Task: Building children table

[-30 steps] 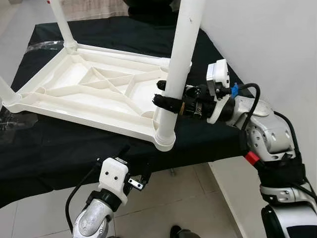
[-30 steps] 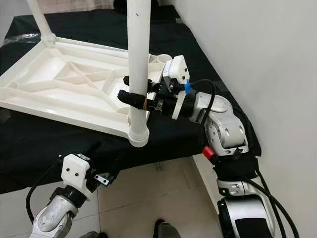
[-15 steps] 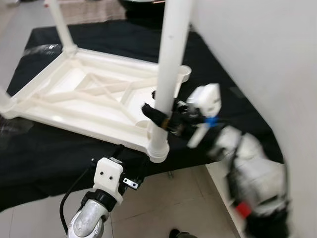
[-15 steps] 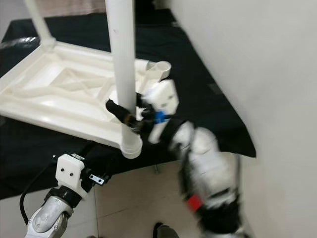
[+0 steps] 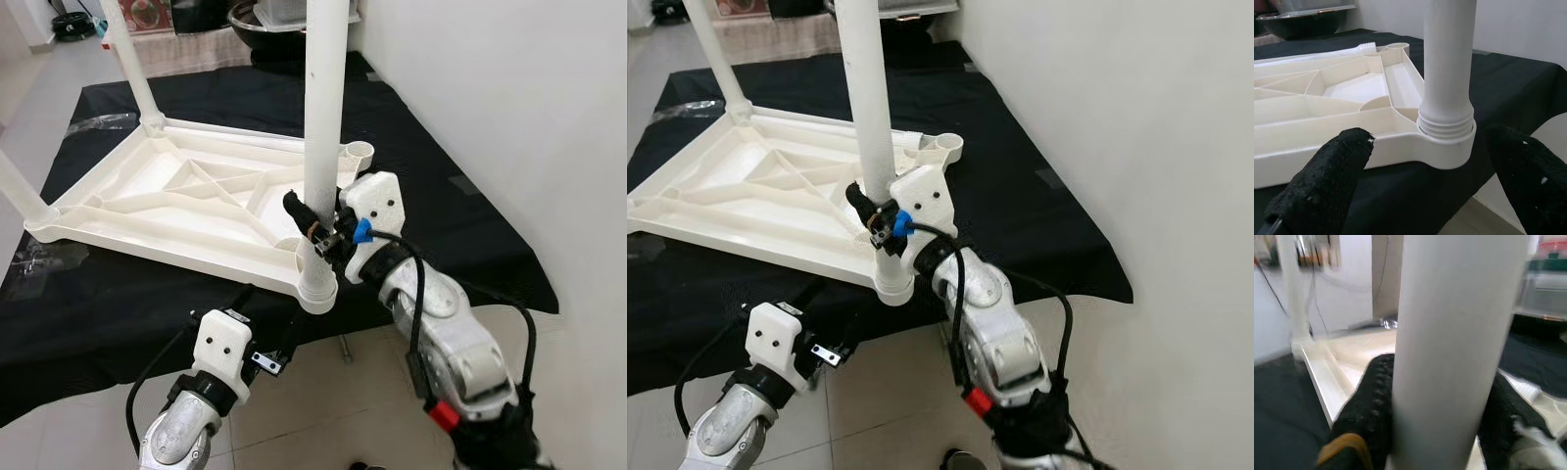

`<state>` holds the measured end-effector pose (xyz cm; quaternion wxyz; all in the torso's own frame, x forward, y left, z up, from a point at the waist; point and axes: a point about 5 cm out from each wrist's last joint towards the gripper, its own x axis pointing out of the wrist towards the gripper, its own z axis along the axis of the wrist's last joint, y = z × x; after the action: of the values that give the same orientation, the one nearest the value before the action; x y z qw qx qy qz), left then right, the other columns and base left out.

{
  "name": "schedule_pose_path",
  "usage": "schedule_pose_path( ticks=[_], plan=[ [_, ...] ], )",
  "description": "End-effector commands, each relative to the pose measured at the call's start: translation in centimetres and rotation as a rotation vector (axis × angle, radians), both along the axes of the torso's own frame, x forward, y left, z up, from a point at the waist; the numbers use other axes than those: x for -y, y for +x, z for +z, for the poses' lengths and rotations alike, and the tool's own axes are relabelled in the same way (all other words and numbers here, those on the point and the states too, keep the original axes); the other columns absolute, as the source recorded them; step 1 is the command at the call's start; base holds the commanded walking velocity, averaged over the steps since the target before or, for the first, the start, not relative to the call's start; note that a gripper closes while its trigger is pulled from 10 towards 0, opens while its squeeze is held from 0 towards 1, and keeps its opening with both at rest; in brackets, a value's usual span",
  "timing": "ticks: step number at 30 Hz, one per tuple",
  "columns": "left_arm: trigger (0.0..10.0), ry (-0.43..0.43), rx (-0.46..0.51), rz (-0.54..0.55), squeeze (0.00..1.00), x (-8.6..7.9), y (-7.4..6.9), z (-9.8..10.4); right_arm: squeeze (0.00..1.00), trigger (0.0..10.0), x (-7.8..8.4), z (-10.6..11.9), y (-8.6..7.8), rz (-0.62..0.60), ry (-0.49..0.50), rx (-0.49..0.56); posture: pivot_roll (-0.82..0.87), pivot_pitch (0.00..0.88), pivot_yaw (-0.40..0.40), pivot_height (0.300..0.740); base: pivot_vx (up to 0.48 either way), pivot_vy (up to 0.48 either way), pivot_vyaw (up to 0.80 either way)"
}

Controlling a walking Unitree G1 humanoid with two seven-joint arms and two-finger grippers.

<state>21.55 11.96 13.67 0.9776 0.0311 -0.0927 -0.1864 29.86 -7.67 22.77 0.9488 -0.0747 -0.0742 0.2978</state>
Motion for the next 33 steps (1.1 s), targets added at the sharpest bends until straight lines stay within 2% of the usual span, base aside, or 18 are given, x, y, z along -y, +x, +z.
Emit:
schedule_pose_path(
  ticks=[1, 3, 4, 6, 9, 10, 11, 13, 14, 15, 18, 22, 23, 24, 25, 33],
  plan=[
    [10.0, -0.001, -0.011, 0.008, 0.0, -0.1, -0.1, -0.3, 1.0, 10.0, 1.2, -3.0, 0.7, 0.004, -0.022, -0.168, -0.01, 0.208, -0.029, 0.74, 0.0, 0.0, 0.0],
    [10.0, -0.003, -0.008, 0.01, 0.0, 0.0, -0.1, -0.3, 1.0, 10.0, 1.3, -0.9, 0.7, 0.179, 0.014, -0.107, -0.01, 0.204, -0.03, 0.74, 0.0, 0.0, 0.0],
    [10.0, -0.004, -0.007, 0.011, 0.0, 0.1, 0.0, -0.2, 1.0, 10.0, 1.9, 0.7, 1.1, 0.26, -0.006, -0.05, -0.02, 0.2, -0.03, 0.74, 0.0, 0.0, 0.0],
    [10.0, -0.004, -0.007, 0.011, 0.0, 0.1, 0.0, -0.2, 1.0, 10.0, 2.2, 1.0, 1.3, 0.277, -0.016, -0.042, -0.02, 0.2, -0.03, 0.74, 0.0, 0.0, 0.0],
    [10.0, -0.005, -0.006, 0.01, 0.0, 0.1, 0.1, -0.2, 1.0, 10.0, 2.7, 1.9, 1.6, 0.363, -0.113, 0.013, -0.02, 0.202, -0.027, 0.74, 0.0, 0.0, 0.0],
    [10.0, -0.006, -0.006, 0.01, 0.0, 0.1, 0.1, -0.2, 0.89, 10.0, 2.9, 2.4, 1.8, 0.398, -0.16, 0.042, -0.02, 0.201, -0.026, 0.74, 0.0, 0.0, 0.0],
    [10.0, -0.005, -0.005, 0.008, 0.0, 0.1, 0.2, -0.2, 0.51, 10.0, 3.2, 2.9, 2.1, 0.419, -0.181, 0.055, -0.02, 0.203, -0.027, 0.74, 0.0, 0.0, 0.0],
    [10.0, -0.005, -0.005, 0.008, 0.0, 0.1, 0.2, -0.2, 0.51, 10.0, 3.3, 3.3, 2.4, 0.431, -0.192, 0.062, -0.02, 0.203, -0.027, 0.74, 0.0, 0.0, 0.0],
    [10.0, -0.005, -0.004, 0.007, 0.0, 0.0, 0.3, -0.2, 0.0, 10.0, 3.4, 3.6, 2.4, 0.476, -0.208, 0.06, -0.02, 0.205, -0.026, 0.74, 0.0, 0.0, 0.0],
    [10.0, -0.005, -0.004, 0.007, 0.0, 0.0, 0.3, -0.2, 0.0, 10.0, 3.4, 3.6, 2.4, 0.476, -0.208, 0.06, -0.02, 0.205, -0.026, 0.74, 0.0, 0.0, 0.0],
    [10.0, -0.004, -0.004, 0.006, 0.0, 0.0, 0.3, -0.2, 0.0, 10.0, 3.7, 4.0, 2.3, 0.608, -0.245, 0.05, -0.02, 0.207, -0.024, 0.74, 0.0, 0.0, 0.0],
    [10.0, -0.002, -0.004, 0.005, 0.0, 0.0, 0.3, -0.1, 0.0, 10.0, 4.0, 5.0, 2.6, 0.678, -0.207, 0.048, -0.01, 0.214, -0.02, 0.74, 0.0, 0.0, 0.0],
    [10.0, -0.002, -0.004, 0.005, 0.0, 0.0, 0.2, -0.1, 0.0, 9.7, 4.1, 5.2, 2.6, 0.695, -0.199, 0.049, -0.01, 0.217, -0.018, 0.74, 0.0, 0.0, 0.0],
    [10.0, -0.003, -0.005, 0.005, 0.0, 0.0, 0.2, -0.1, 0.0, 3.9, 4.2, 5.3, 2.6, 0.716, -0.19, 0.047, -0.01, 0.218, -0.017, 0.74, 0.0, 0.0, 0.0],
    [10.0, -0.003, -0.005, 0.005, 0.0, 0.0, 0.2, -0.1, 0.0, 0.0, 4.4, 5.3, 2.5, 0.739, -0.183, 0.04, -0.01, 0.218, -0.016, 0.74, 0.0, 0.0, 0.0],
    [10.0, -0.005, -0.009, 0.003, 0.0, 0.0, 0.0, -0.1, 0.0, 0.0, 5.2, 4.2, 1.8, 0.843, -0.203, -0.026, -0.01, 0.229, -0.016, 0.74, 0.0, 0.0, 0.0]
  ],
)
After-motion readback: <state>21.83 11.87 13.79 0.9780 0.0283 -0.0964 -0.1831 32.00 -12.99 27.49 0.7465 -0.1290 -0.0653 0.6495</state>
